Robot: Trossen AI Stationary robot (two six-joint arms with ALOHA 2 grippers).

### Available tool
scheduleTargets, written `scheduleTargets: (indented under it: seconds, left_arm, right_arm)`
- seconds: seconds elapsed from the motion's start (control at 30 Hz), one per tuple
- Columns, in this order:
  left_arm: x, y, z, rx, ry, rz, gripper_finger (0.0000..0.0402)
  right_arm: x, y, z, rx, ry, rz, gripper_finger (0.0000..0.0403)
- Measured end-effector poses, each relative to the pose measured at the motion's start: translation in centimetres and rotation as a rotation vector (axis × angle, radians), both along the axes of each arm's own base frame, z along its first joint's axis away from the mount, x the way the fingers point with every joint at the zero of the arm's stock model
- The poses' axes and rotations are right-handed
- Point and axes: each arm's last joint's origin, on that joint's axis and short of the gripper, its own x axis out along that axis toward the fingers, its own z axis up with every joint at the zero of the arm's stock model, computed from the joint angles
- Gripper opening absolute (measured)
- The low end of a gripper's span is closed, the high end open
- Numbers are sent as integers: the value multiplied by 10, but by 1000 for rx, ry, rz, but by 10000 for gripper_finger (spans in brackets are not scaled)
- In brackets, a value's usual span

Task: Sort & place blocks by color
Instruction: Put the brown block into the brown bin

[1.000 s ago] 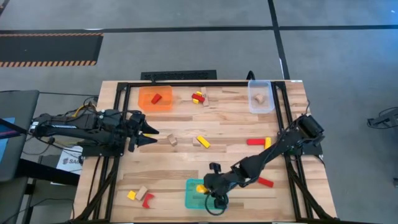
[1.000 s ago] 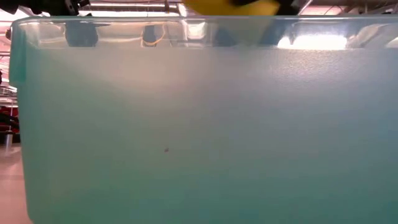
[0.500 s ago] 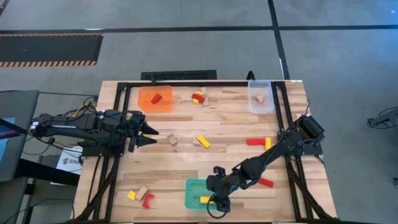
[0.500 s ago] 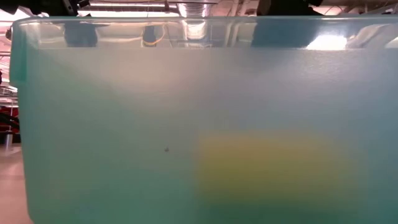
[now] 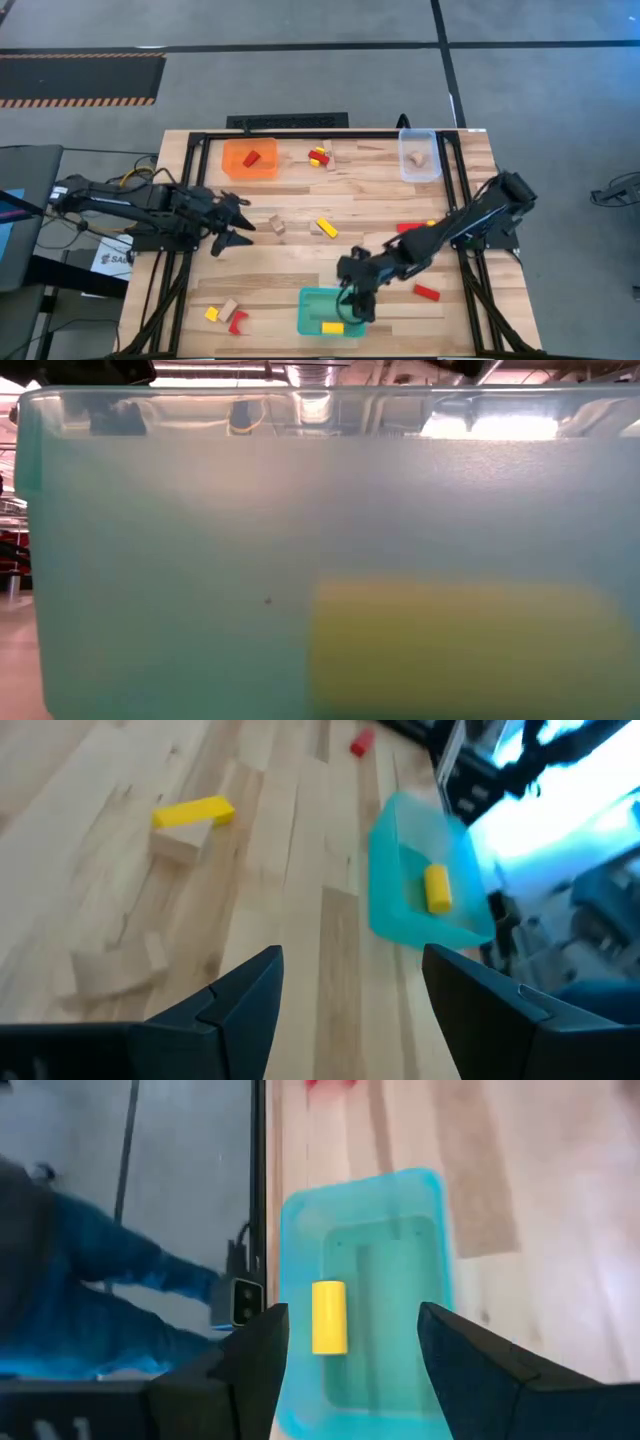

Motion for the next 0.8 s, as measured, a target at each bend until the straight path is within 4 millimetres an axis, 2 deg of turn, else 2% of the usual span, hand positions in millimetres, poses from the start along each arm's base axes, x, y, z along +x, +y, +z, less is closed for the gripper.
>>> scheduleTargets:
  seconds: [0.2,0.43,0.53,0.63,0.73,0.8]
  left_arm:
    - [27,-3,-5,172,74,28,229]
    - [66,14,-12,274,203,175,229]
    - [77,16,-15,203,285,155,229]
    - [81,9,-17,69,396,129,229]
    - [79,-7,-19,-104,547,130,229]
    - [79,-26,-16,-196,606,102,229]
  right_arm:
    - [-38,-27,34,-100,16,-122,226]
    - [-76,-62,49,-383,108,-116,208]
    - [-85,-84,55,-459,131,-94,197]
    - [-90,-103,61,-525,143,-63,187]
    - [-96,-125,67,-572,136,-46,180]
    - [-99,-139,72,-590,126,-38,177]
